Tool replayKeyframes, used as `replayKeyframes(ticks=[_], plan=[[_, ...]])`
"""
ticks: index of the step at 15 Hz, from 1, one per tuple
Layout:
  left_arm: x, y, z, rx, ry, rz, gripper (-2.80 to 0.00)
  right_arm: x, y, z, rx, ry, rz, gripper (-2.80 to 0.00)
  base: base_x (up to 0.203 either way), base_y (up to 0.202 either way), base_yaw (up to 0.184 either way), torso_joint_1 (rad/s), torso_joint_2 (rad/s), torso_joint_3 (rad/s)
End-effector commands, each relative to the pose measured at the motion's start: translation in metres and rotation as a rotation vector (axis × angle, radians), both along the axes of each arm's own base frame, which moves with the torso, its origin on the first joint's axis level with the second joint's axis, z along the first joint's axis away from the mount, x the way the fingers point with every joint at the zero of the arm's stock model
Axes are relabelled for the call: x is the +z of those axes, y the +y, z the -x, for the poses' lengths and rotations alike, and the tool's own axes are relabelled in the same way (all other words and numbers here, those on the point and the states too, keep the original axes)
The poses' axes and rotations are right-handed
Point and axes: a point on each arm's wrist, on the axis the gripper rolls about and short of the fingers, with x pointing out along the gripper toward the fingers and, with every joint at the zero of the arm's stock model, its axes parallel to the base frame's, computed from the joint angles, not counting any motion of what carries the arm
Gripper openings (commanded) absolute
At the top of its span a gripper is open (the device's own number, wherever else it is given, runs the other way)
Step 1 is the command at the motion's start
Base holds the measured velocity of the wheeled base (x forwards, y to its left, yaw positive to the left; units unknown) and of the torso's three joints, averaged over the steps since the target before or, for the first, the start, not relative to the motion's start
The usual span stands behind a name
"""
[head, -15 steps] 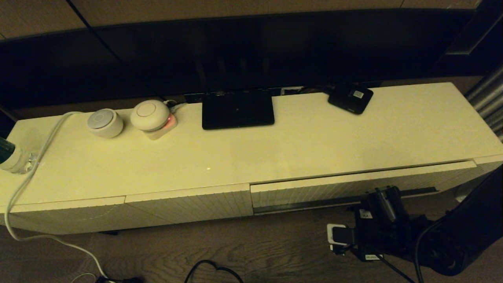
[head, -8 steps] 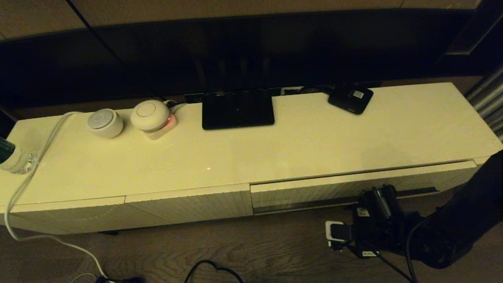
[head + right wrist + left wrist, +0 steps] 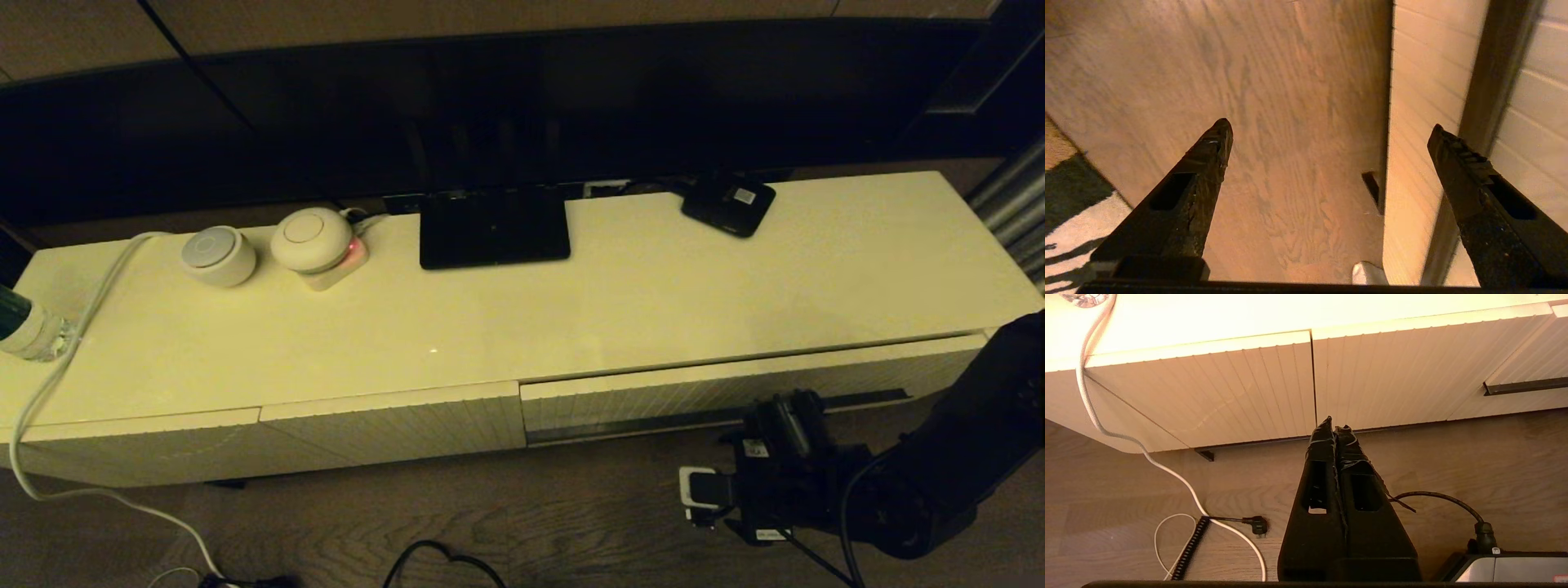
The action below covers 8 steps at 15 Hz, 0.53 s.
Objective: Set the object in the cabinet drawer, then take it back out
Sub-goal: Open the drawer
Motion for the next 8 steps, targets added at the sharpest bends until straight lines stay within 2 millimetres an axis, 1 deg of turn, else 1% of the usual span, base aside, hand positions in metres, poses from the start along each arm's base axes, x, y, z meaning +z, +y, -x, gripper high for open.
replayKeyframes(ticks=[1,5,6,8], plan=[[-0.001,0.000,0.000,0.001,0.003,0.000,-2.80,-0.004,-0.001,0.004,0.013,0.019,0.005,0.00,0.000,0.000,0.000,0.000,0.00,0.000],[-0.001,0.000,0.000,0.001,0.003,0.000,-2.80,-0.006,-0.002,0.011,0.023,0.043,0.002,0.00,0.000,0.000,0.000,0.000,0.00,0.000],[-0.001,0.000,0.000,0.001,0.003,0.000,-2.80,-0.003,-0.001,0.011,0.035,0.032,-0.015,0.00,0.000,0.000,0.000,0.000,0.00,0.000],[-0.001,0.000,0.000,0.001,0.003,0.000,-2.80,0.011,0.001,0.009,0.053,-0.021,-0.050,0.00,0.000,0.000,0.000,0.000,0.00,0.000]])
